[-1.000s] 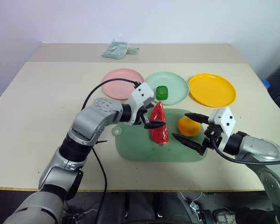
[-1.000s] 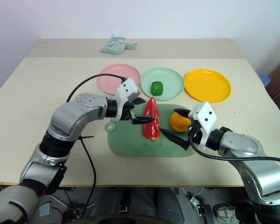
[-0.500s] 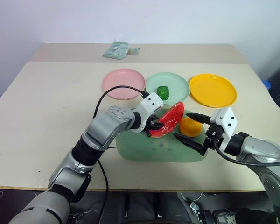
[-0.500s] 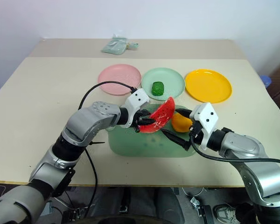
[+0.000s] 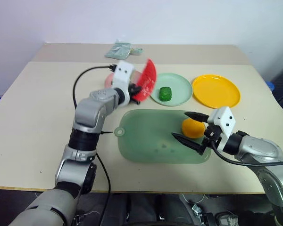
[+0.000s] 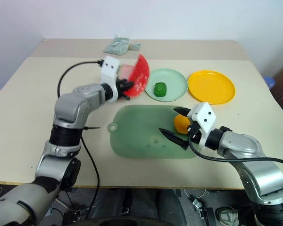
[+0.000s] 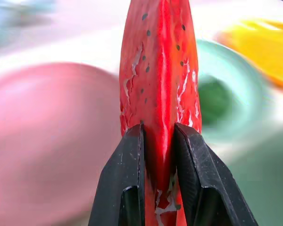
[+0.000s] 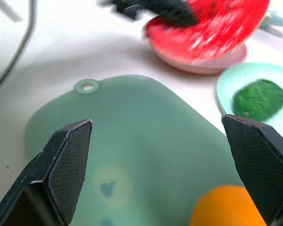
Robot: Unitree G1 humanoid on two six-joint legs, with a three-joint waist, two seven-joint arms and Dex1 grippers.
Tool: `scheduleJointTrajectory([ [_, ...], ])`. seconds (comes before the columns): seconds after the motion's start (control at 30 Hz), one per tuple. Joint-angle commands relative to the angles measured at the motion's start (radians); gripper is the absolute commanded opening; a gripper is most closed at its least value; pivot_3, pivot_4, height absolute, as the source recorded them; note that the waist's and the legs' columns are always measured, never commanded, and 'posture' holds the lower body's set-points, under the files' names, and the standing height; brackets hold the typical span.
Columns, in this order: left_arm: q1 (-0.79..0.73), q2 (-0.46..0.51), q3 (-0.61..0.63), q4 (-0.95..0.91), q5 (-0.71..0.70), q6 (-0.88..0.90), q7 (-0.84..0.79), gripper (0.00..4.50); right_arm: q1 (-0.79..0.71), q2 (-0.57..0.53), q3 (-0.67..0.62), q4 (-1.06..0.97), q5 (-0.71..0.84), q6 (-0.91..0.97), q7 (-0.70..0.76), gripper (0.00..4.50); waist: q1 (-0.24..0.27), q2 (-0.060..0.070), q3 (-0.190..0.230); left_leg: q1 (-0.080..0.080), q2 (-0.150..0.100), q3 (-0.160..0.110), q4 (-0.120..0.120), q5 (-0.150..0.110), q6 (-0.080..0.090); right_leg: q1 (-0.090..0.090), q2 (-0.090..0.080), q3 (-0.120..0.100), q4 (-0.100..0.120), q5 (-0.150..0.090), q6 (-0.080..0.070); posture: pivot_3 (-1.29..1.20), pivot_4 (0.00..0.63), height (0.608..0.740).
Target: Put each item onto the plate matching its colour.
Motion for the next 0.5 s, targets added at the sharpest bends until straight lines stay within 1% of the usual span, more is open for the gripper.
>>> scheduleJointTrajectory([
  [0.03,-0.107,-0.049,0.067,0.208,0.023,-0.114,0.096,0.85,-0.027,0.022,0.035,-0.008,-0.007,-0.022,-0.001,4.5,0.002,0.0,0.0,0.0,0.0,0.0,0.0,0.0,0.0,0.0,0.0,0.0,0.0,0.0,0.0,0.0,0.15,0.74],
  [0.13,-0.181,-0.062,0.095,0.37,0.033,-0.193,0.133,0.85,-0.035,0.037,0.057,-0.008,-0.02,-0.025,-0.008,4.5,0.0,0.0,0.0,-0.001,0.0,0.0,0.001,0.0,-0.001,0.0,0.0,-0.001,0.0,0.0,0.001,0.0,0.15,0.74],
  [0.23,-0.214,-0.064,0.124,0.439,0.018,-0.22,0.147,1.7,-0.039,0.048,0.05,-0.002,-0.035,-0.03,-0.028,4.5,-0.002,0.0,0.0,-0.002,-0.001,0.0,0.001,0.0,-0.001,-0.001,0.0,-0.001,0.0,0.0,0.001,0.0,0.15,0.74],
  [0.3,-0.214,-0.058,0.121,0.424,0.024,-0.242,0.141,2.72,-0.041,0.049,0.021,0.015,-0.042,-0.026,-0.051,4.5,-0.003,0.0,0.0,-0.001,0.0,0.0,0.001,0.0,-0.001,-0.001,0.0,-0.001,0.0,0.0,0.001,0.0,0.15,0.74],
  [0.4,-0.175,-0.04,0.124,0.328,0.015,-0.274,0.115,4.19,-0.018,0.021,-0.041,0.045,-0.053,-0.017,-0.061,4.5,-0.001,0.0,0.0,-0.002,0.0,0.0,0.001,0.001,-0.001,-0.001,0.0,0.0,0.0,0.0,0.001,0.0,0.15,0.74],
  [0.5,-0.086,-0.004,0.116,0.173,-0.02,-0.285,0.022,4.19,0.009,-0.006,-0.104,0.072,-0.057,-0.015,-0.06,4.5,-0.002,0.0,0.0,-0.002,-0.001,0.0,0.001,0.0,-0.001,-0.001,-0.001,0.0,0.0,0.0,0.001,0.0,0.15,0.74],
])
